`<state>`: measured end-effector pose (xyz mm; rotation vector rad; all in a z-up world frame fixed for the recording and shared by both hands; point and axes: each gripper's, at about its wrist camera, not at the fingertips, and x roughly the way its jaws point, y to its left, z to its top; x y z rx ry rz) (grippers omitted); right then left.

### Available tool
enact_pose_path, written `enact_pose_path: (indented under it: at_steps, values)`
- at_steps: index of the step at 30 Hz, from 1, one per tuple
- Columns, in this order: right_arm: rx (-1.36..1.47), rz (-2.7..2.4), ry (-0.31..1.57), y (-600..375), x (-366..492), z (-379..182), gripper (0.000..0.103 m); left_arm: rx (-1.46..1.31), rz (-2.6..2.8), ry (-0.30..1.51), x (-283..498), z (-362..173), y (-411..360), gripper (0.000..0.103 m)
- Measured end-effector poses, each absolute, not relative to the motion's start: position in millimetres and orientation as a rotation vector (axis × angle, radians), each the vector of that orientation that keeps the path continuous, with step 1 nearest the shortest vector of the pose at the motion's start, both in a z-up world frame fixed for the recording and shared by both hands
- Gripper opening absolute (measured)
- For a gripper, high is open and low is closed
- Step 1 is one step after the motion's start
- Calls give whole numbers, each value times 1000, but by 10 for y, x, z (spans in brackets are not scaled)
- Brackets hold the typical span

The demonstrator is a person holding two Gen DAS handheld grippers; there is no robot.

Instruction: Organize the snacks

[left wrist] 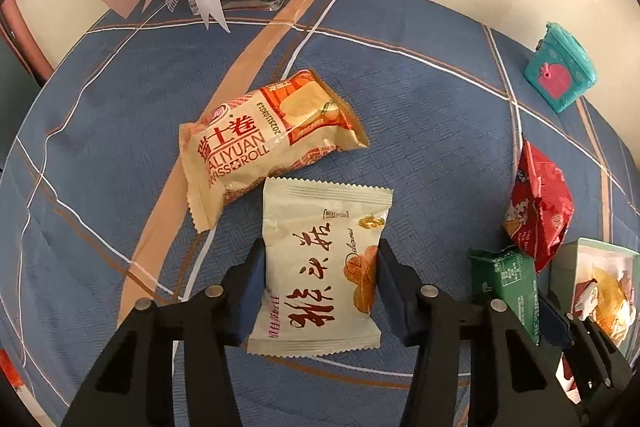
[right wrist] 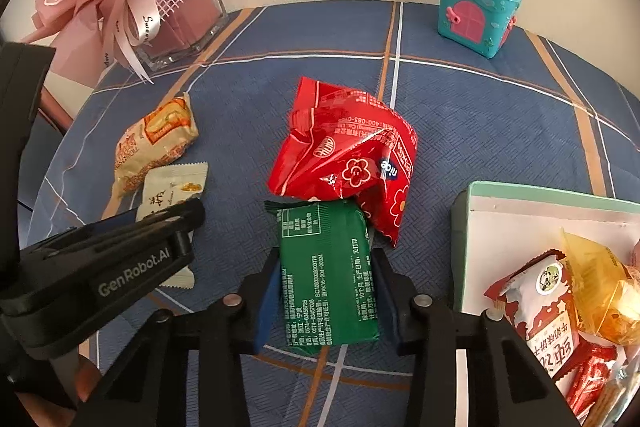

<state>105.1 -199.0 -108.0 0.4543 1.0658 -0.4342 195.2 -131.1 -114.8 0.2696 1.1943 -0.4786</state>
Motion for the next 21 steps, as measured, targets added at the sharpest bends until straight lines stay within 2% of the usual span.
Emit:
enact_pose_path:
  at_steps: [13,21]
  values:
    - [486,-422,1037,-2037,922,-816,43,180,-525,1122,1920,-586,-1213,53]
    - [490,-417,959,-2026,721,-379,42,164,-522,1079,1812,-327,-1126,53]
